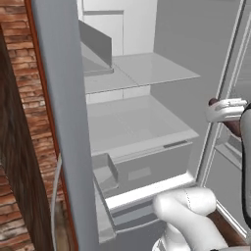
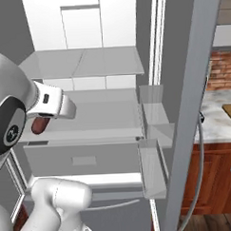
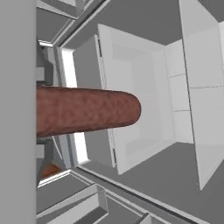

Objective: Retrieve the sausage and cheese from the fridge and place them on the cutting board on the counter.

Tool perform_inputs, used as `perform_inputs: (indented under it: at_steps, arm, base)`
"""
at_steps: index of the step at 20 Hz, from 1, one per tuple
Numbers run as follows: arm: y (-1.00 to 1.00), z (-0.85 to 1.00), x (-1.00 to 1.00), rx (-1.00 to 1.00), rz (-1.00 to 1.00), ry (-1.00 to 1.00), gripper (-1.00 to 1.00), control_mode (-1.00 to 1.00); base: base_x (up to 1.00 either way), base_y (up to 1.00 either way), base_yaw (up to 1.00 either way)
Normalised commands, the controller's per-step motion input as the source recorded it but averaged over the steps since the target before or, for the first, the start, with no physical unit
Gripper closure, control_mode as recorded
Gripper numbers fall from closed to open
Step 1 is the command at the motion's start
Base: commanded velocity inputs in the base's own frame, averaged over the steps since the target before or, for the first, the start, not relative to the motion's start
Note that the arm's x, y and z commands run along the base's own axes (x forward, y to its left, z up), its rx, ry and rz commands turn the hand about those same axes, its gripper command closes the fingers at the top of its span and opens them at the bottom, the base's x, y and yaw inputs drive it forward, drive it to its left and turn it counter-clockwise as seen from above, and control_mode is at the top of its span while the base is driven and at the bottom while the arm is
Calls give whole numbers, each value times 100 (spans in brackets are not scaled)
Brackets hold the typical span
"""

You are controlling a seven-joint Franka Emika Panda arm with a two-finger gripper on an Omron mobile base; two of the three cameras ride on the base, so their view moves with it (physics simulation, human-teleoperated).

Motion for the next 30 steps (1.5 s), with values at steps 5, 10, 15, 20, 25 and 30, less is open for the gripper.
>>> perform_inputs:
  at_steps: [5, 10, 15, 20, 25, 30]
  arm:
    - [0, 0, 0, 0, 0, 0, 100, 100]
    - [0, 0, 0, 0, 0, 0, 100, 100]
    - [0, 0, 0, 0, 0, 0, 100, 100]
    - [0, 0, 0, 0, 0, 0, 100, 100]
    - [0, 0, 0, 0, 0, 0, 100, 100]
    - [0, 0, 0, 0, 0, 0, 100, 100]
  base:
    - [-100, -11, 1]
    - [-98, -25, 1]
    - [-12, -75, 0]
    - [-19, -100, 0]
    - [-44, -100, 0]
    - [9, -100, 0]
